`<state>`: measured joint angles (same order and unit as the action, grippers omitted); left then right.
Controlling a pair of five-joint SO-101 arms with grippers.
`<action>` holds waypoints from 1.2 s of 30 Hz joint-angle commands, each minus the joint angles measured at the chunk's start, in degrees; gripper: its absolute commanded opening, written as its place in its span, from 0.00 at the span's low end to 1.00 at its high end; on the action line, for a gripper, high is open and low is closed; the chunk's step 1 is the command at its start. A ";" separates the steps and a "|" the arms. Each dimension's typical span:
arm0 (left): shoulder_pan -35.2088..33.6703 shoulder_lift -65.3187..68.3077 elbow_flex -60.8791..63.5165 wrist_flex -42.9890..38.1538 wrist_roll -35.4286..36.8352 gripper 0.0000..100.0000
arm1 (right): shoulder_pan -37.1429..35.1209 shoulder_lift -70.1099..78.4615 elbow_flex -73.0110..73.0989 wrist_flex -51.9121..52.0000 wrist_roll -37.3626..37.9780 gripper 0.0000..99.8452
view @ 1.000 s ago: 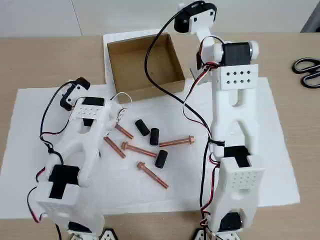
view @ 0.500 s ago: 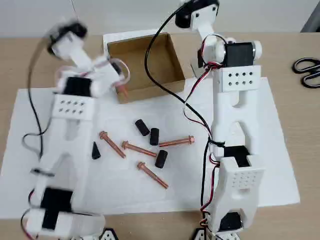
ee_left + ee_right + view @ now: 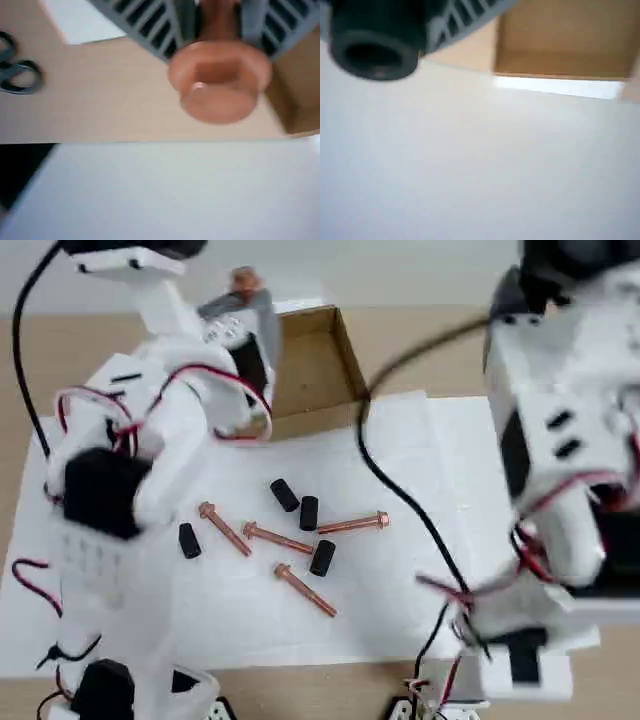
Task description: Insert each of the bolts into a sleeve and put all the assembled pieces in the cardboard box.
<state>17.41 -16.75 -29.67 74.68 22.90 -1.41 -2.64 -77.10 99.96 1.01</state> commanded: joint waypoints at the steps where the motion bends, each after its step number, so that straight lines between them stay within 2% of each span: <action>1: 2.46 -2.55 -7.25 1.67 -0.44 0.01 | -3.65 -14.64 23.74 0.22 -7.03 0.00; 4: 1.23 -2.99 -10.15 2.11 -0.26 0.01 | -8.22 -25.01 45.54 -3.21 -7.82 0.00; 6: 2.11 -2.99 -11.82 2.11 -0.26 0.01 | -9.71 -31.16 59.60 -9.10 -7.82 0.00; 9: 5.10 -2.55 -12.70 2.02 -0.26 0.01 | -10.59 -40.84 82.99 -24.75 -7.74 0.00; 14: 6.24 -2.55 -8.92 2.99 0.88 0.01 | -17.54 -59.65 115.78 -53.41 -7.65 0.00; 17: 8.35 -3.08 -6.55 5.71 1.76 0.01 | -21.23 -68.35 128.00 -62.46 -7.65 0.00; 20: 10.73 -2.64 -6.37 8.09 1.93 0.01 | -24.13 -71.43 132.75 -61.23 -9.05 0.00; 23: 11.52 -2.55 -5.23 8.00 3.52 0.01 | -24.13 -71.69 133.19 -61.23 -13.10 0.00; 27: 12.75 -3.08 -0.22 7.91 3.78 0.01 | -24.66 -71.60 133.54 -63.34 -13.71 0.00; 33: 14.07 -3.08 4.70 3.16 5.10 0.01 | -28.97 -71.69 133.36 -63.08 -13.80 0.00; 36: 14.07 -2.64 4.70 2.46 5.19 0.01 | -29.58 -71.69 133.27 -63.08 -16.79 0.00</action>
<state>31.12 -18.33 -24.92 79.60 27.82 -30.42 -73.23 56.79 38.15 -13.67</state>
